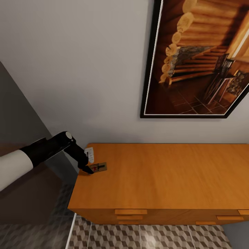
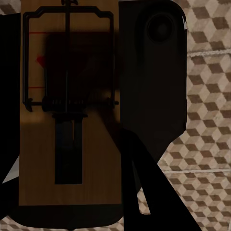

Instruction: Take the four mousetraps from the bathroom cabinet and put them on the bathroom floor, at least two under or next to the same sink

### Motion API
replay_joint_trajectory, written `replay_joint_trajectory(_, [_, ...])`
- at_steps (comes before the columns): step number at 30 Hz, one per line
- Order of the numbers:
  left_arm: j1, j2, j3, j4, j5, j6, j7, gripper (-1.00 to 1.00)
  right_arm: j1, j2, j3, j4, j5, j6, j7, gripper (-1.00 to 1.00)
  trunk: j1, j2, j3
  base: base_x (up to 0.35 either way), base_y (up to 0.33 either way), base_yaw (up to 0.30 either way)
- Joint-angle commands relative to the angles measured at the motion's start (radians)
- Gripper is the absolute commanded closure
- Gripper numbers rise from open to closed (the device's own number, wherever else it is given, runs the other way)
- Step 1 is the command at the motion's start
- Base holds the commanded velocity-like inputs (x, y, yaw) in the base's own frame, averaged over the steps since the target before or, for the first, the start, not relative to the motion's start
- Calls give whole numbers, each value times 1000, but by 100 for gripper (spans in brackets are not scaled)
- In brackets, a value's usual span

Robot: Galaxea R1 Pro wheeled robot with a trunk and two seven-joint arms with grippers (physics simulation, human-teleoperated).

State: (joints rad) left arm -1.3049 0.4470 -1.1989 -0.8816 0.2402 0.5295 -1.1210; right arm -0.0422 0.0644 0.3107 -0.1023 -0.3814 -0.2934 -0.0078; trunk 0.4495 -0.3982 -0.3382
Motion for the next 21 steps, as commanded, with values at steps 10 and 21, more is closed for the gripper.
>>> replay_joint_trajectory(10, [-2, 1, -37, 0, 10, 9, 14, -100, -1, 0, 8, 1, -13, -4, 2, 100, 1, -2, -2, 0, 0, 0])
replay_joint_trajectory(21, [-2, 1, -43, 0, 10, 9, 15, -100, -1, 0, 8, 1, -13, -4, 2, 100, 1, -2, -2, 0, 0, 0])
